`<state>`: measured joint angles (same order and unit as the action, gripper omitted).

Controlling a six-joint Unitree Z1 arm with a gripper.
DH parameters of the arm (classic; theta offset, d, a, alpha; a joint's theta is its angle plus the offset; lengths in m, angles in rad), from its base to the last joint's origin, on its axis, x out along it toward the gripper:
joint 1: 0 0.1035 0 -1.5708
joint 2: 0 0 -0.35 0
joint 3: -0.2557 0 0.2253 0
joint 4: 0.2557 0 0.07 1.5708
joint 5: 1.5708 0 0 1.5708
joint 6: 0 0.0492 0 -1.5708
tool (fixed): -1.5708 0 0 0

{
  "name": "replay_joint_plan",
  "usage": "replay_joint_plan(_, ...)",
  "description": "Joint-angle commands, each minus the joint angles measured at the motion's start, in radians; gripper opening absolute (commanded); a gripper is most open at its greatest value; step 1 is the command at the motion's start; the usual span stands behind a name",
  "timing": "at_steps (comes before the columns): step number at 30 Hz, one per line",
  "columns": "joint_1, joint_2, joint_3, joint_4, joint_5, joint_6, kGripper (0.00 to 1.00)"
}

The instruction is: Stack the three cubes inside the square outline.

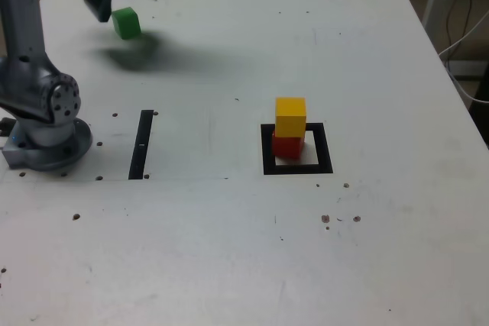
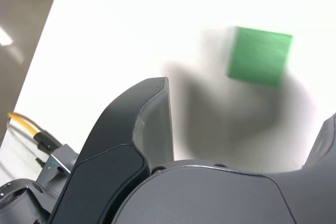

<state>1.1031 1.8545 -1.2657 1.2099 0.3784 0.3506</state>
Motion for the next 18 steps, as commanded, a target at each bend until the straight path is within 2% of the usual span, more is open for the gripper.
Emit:
replay_joint_plan(1,0.027,0.020,-0.003,-0.004,-0.002,-0.001,1.00)
replay_joint_plan(6,0.059,0.051,-0.013,-0.021,-0.009,0.003,0.99)
replay_joint_plan(13,0.100,0.133,-0.052,-0.023,-0.056,0.033,0.99)
replay_joint_plan(18,0.112,0.165,-0.068,-0.034,-0.071,0.049,0.92)
